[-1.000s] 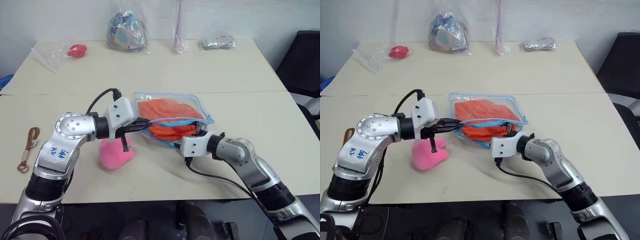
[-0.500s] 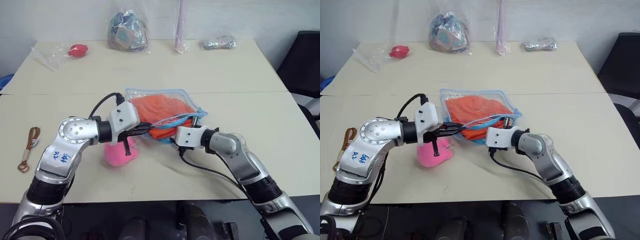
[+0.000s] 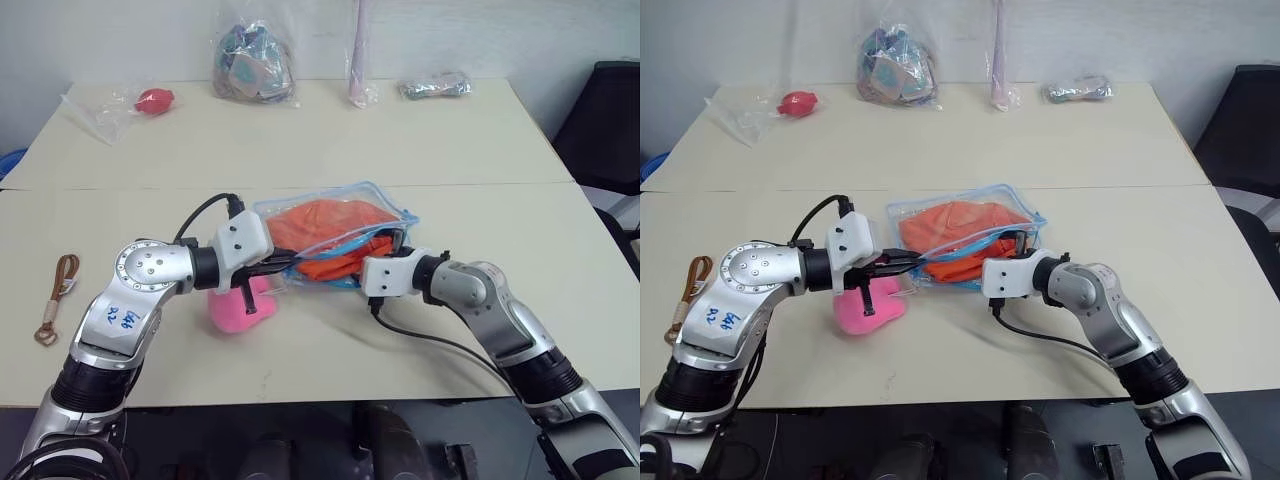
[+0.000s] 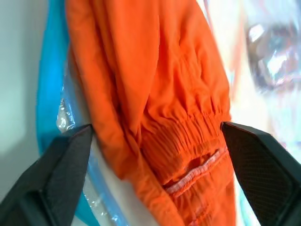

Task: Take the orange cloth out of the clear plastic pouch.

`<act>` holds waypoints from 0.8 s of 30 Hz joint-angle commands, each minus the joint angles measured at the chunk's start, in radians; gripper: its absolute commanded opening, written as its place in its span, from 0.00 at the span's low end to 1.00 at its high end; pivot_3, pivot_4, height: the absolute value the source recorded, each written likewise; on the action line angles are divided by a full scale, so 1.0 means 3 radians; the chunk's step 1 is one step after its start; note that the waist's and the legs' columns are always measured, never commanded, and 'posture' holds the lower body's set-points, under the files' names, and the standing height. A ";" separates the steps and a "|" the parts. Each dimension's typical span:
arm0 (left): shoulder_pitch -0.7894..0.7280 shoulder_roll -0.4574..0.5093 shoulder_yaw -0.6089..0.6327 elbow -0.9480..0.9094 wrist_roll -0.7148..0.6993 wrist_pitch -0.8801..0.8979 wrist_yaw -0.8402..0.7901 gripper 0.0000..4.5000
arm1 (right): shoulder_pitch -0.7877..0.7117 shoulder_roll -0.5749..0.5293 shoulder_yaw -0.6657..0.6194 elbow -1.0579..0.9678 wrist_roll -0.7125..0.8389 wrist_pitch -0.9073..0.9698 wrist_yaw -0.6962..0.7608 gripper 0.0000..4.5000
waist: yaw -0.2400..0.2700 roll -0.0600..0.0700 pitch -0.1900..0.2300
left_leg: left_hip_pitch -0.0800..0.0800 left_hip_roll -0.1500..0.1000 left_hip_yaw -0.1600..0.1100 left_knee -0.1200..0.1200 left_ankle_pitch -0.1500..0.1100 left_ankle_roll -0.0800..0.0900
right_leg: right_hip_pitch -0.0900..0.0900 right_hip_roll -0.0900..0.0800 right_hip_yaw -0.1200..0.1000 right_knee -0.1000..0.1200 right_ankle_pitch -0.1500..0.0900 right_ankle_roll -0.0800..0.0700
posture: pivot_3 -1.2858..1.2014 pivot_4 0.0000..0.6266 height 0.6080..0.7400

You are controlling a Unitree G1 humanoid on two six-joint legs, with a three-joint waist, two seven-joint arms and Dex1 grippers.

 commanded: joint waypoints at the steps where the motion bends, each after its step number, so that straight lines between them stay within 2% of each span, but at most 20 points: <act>1: -0.0073 0.0008 0.0039 -0.0077 -0.0035 -0.0015 0.0004 0.00 | -0.0077 0.0009 0.0027 0.0105 -0.0140 -0.0115 -0.0117 0.99 | 0.0002 0.0000 0.0000 | 0.0000 0.0000 0.0000 0.0000 0.0000 0.0000 | 0.0000 0.0000 0.0000 0.0000 0.0000 0.0000 | 0.52 0.24 1.00; 14: -0.0120 -0.0036 0.0037 -0.0115 -0.0059 0.0051 0.0031 0.00 | -0.0404 0.0309 0.0436 0.0802 -0.0745 -0.0335 -0.0455 0.99 | -0.0056 -0.0001 -0.0002 | 0.0002 0.0002 -0.0001 0.0000 0.0001 -0.0001 | 0.0003 0.0000 -0.0001 0.0001 0.0000 0.0000 | 0.52 0.24 1.00; 20: -0.0105 -0.0040 0.0041 -0.0116 -0.0054 0.0056 0.0041 0.00 | -0.0487 0.0438 0.0499 0.1112 -0.0795 -0.0323 -0.0570 0.99 | -0.0077 -0.0004 -0.0005 | 0.0003 0.0005 -0.0002 0.0000 0.0002 -0.0004 | 0.0006 0.0000 0.0001 0.0006 -0.0002 -0.0003 | 0.52 0.24 1.00; 24: -0.0112 -0.0041 0.0040 -0.0108 -0.0054 0.0060 0.0049 0.00 | -0.0488 0.0463 0.0520 0.1224 -0.0756 -0.0327 -0.0535 0.79 | -0.0075 -0.0004 -0.0006 | 0.0004 0.0005 -0.0002 0.0000 0.0002 -0.0005 | 0.0008 -0.0001 0.0002 0.0009 -0.0002 -0.0004 | 0.52 0.24 1.00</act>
